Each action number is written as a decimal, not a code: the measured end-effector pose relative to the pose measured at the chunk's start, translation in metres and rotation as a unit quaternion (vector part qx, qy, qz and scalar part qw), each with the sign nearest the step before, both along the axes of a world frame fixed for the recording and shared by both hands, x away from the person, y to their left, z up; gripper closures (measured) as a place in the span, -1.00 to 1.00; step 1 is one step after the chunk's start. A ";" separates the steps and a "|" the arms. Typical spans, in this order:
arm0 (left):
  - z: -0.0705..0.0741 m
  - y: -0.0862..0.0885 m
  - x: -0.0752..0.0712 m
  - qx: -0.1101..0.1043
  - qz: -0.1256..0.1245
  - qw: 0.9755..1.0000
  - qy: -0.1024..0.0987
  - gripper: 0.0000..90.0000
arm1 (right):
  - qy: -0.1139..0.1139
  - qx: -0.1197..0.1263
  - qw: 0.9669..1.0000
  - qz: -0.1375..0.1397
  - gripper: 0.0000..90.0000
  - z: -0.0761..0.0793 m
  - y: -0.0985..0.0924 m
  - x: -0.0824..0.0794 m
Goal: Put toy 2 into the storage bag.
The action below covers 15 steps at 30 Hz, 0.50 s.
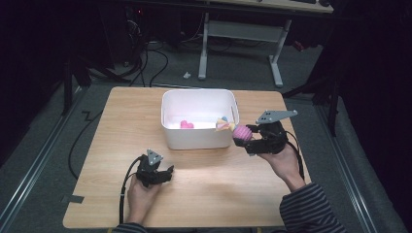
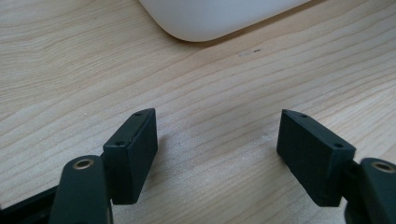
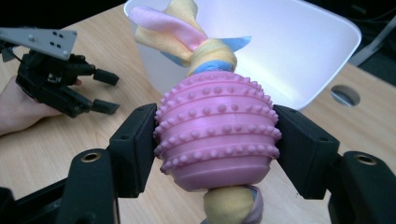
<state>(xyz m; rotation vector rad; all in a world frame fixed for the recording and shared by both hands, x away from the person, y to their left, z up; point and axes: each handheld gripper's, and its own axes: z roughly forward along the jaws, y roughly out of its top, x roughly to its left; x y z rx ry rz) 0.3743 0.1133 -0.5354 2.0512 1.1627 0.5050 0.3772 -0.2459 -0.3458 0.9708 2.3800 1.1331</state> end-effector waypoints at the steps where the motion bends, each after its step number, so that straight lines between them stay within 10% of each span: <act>1: 0.000 0.000 0.000 0.000 0.000 1.000 0.000 -0.35 | -0.002 0.000 1.000 0.002 -0.23 0.004 0.001 0.002; 15: 0.000 0.000 0.000 0.000 0.000 1.000 0.000 -0.35 | -0.009 -0.020 1.000 0.019 -0.23 0.039 0.020 0.041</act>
